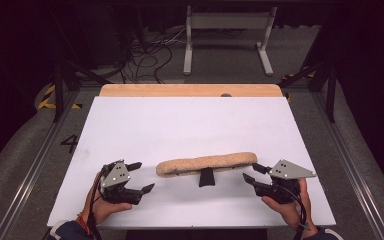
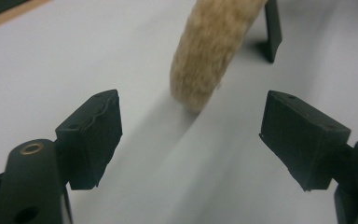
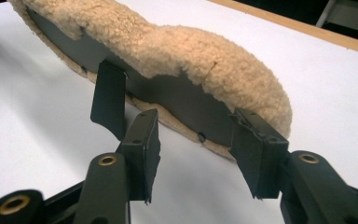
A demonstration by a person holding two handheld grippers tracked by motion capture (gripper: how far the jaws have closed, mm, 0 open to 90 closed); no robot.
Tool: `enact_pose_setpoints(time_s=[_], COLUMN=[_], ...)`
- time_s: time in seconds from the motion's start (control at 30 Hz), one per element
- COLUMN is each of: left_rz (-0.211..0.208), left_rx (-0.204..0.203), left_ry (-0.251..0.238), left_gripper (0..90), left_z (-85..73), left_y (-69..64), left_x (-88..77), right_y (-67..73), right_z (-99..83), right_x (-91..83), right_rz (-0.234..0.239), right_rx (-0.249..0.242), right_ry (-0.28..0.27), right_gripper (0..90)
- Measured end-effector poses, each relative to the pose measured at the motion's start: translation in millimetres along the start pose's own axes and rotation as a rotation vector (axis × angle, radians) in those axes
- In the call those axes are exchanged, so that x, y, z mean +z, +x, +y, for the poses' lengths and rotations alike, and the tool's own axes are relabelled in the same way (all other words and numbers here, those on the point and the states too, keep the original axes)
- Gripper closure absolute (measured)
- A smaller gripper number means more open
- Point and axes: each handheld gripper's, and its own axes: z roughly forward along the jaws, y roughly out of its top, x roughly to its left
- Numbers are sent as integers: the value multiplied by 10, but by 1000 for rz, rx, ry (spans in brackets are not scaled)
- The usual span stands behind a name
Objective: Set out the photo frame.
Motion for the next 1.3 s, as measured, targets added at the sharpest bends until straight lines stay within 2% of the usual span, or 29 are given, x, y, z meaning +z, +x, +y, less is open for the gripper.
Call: enact_pose_setpoints(time_s=[0.07, 0.17, 0.27, 0.37, 0.47, 0.53, 0.57, 0.67, 0.8, 0.83, 0.87, 0.93, 0.97, 1.0, 1.07, 1.17, 1.2, 1.3], left_rz=[-10, -17, -16, -22, -45, -60, -66, -83, -103, -119, -126, -112, -112, -107, -105, -102, -100, -106], left_rx=[19, 37, 52, 48, 22, 14, 17, 17, 12, 22, 32, 43, 43, 36, 30, 45, 63, 73], left_ry=[-20, -14, 1, 14, 20, 31, 37, 55, 53, 45, 44, 46, 46, 41, 36, 42, 46, 52], left_gripper=[224, 223, 222, 220, 222, 228, 239, 260, 347, 347, 398, 424, 457, 492, 556, 575, 592, 606], left_z=[105, 192, 213, 198, 185, 168, 165, 161, 171, 181, 190, 192, 192, 184, 174, 179, 184, 185], left_y=[-25, -44, -56, -41, 22, 50, 54, 67, 76, 68, 48, 36, 36, 46, 57, 41, 12, -25], left_x=[-15, 1, 40, 91, 171, 246, 273, 368, 422, 440, 451, 455, 455, 443, 438, 437, 433, 417], right_y=[-1, 5, 0, -7, -23, -40, -30, 35, 76, 76, 61, 25, 25, -28, -57, -77, -88, -103], right_z=[-25, -58, -76, -73, -51, -40, -22, 53, 102, 102, 108, 112, 112, 102, 91, 82, 89, 107], right_x=[22, 42, 69, 84, 105, 130, 132, 156, 252, 252, 289, 298, 298, 304, 314, 333, 359, 388], right_rz=[7, 14, 17, 22, 20, 34, 56, 63, 50, 50, 39, 15, 15, -1, -26, -34, -48, -54], right_rx=[2, 1, 3, 3, 25, 73, 78, 64, 58, 58, 62, 64, 64, 75, 79, 79, 75, 75], right_ry=[13, 32, 48, 47, 63, 57, 51, 52, 82, 82, 93, 95, 95, 100, 104, 110, 111, 107], right_gripper=[509, 508, 508, 508, 522, 574, 619, 620, 596, 596, 641, 718, 718, 795, 846, 877, 889, 894])
